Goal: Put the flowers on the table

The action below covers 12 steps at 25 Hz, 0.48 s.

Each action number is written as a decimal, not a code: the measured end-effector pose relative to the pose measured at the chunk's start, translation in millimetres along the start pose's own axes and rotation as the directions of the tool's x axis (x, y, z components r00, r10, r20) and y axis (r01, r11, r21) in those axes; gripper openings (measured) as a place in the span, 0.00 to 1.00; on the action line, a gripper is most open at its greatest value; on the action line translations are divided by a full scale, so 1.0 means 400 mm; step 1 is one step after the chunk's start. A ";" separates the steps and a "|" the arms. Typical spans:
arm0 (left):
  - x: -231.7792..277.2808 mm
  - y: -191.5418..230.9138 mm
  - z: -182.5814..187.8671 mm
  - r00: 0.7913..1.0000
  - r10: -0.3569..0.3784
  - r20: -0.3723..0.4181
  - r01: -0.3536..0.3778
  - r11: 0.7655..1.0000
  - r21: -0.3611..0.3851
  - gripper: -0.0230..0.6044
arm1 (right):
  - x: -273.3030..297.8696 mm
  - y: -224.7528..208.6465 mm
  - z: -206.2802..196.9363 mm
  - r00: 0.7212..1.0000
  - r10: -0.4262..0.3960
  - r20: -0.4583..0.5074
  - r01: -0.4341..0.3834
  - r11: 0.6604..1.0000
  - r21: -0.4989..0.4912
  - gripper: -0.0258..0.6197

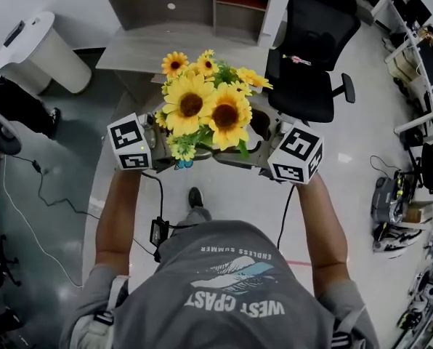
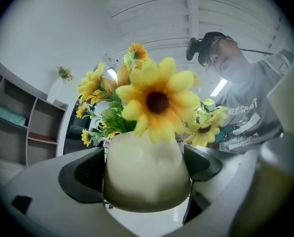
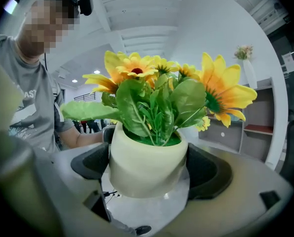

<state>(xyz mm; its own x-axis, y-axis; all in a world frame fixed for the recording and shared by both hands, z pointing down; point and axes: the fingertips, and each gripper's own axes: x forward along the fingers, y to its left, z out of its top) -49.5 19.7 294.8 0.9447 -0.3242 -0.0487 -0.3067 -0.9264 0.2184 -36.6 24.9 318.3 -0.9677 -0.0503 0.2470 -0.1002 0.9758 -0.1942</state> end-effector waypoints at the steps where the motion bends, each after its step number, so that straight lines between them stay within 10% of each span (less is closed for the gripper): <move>1: -0.004 0.013 0.000 1.000 -0.012 -0.005 0.012 1.000 0.002 0.88 | 0.008 -0.011 0.001 1.000 -0.012 0.006 0.012 1.000 0.005 0.84; 12: 0.009 0.021 0.014 0.995 -0.093 -0.035 0.094 0.996 0.006 0.88 | 0.001 -0.021 0.012 0.995 -0.093 0.047 0.092 0.995 0.033 0.84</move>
<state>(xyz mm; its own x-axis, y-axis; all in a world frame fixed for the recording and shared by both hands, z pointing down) -49.5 9.7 290.9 0.9727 -0.2293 -0.0349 -0.2175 -0.9539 0.2067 -37.3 15.5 315.4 -0.9639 -0.1508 0.2196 -0.1962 0.9595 -0.2024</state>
